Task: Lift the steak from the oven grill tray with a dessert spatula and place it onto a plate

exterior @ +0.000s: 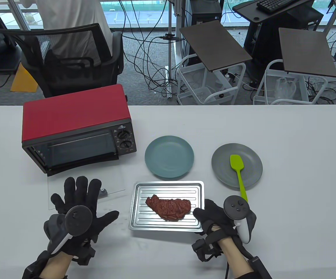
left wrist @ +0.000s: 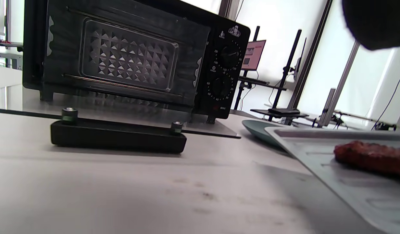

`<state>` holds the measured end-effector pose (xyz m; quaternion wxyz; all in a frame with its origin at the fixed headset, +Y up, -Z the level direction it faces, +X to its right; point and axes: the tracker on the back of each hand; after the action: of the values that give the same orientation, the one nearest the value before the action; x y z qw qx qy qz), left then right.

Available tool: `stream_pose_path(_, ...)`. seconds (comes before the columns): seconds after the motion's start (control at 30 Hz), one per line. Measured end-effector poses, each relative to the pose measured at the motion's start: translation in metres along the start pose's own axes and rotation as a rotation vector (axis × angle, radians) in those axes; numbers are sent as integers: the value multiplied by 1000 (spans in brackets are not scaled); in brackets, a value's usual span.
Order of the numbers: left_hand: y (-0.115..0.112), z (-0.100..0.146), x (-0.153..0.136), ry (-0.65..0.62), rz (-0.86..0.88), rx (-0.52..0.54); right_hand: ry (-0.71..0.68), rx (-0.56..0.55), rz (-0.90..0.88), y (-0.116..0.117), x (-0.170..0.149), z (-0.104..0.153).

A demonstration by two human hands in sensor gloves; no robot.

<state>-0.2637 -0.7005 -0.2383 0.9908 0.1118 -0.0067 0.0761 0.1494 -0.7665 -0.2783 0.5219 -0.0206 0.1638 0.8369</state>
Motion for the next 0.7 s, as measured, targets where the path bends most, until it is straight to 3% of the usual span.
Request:
stream_pose_path(0.1,-4,1,7,-42,-140,-17,15,8,-4,2,-3,-2)
stream_pose_path(0.7,-11,1,17,-94,-161,-80,83,45,-10,10,-16,-7)
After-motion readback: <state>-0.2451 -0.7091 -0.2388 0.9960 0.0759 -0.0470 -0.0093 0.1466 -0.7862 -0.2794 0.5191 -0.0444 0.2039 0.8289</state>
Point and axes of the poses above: the tracker on the back of each hand, its own x axis roughly to the thumb side, its own z axis roughly from the fingertips to the wrist, y = z × x, and after that the axes turned 8 degrees about x, right-handed
